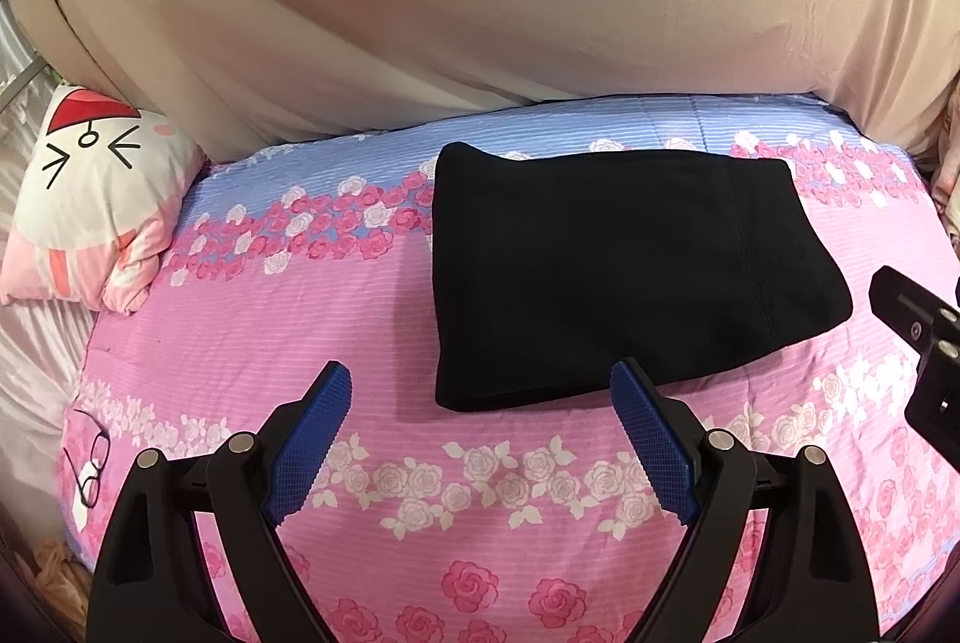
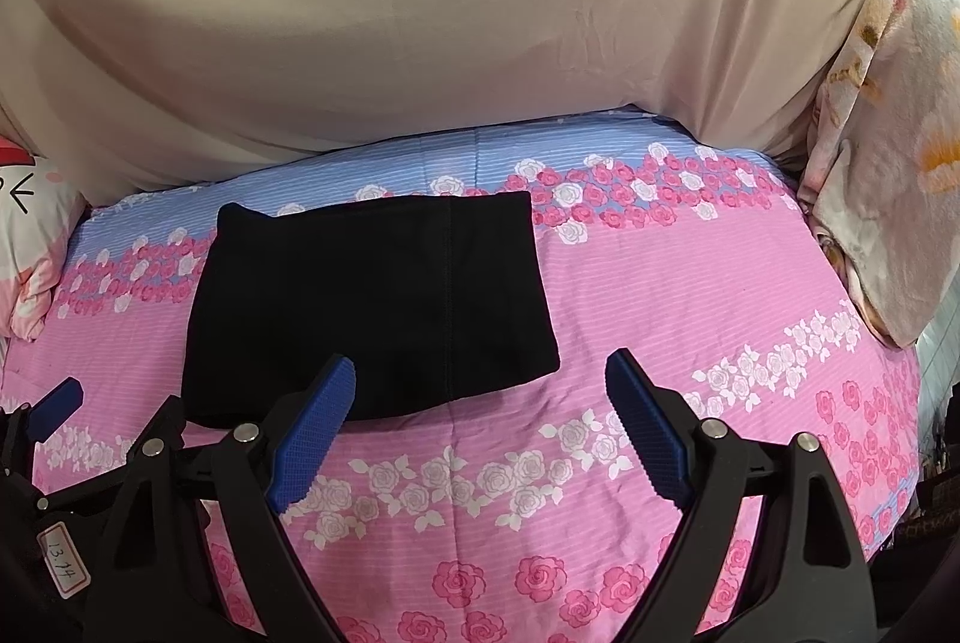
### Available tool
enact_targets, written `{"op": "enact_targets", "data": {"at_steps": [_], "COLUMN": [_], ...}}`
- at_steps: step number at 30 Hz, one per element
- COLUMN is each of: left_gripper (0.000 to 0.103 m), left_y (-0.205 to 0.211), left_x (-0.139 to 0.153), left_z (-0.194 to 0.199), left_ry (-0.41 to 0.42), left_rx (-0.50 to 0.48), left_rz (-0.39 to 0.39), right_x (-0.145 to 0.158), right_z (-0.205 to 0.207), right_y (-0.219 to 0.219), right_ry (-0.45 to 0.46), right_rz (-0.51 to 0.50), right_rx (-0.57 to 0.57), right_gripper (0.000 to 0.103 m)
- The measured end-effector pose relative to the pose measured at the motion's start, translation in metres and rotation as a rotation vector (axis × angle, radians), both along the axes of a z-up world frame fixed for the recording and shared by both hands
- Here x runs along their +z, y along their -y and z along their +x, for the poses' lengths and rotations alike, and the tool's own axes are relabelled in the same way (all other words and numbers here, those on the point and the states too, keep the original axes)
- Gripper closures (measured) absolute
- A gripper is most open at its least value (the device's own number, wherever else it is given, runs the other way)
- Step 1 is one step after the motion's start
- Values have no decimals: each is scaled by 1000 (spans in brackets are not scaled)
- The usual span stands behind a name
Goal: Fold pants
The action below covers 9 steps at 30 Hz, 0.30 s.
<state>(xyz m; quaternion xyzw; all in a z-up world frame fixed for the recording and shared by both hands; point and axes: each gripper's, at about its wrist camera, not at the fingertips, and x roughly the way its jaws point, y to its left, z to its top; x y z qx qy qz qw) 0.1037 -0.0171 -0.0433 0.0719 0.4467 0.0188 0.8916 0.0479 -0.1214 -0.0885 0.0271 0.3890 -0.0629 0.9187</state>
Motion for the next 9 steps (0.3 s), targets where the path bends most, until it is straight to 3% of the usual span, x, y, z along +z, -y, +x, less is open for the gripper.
{"op": "enact_targets", "data": {"at_steps": [9], "left_gripper": [17], "left_y": [5], "left_x": [4], "left_z": [-3], "left_ry": [-11], "left_rx": [-51], "left_rz": [-26], "right_x": [-1], "right_z": [-4], "right_y": [2], "right_ry": [-1], "right_rz": [-4], "right_rx": [-5], "right_gripper": [19]}}
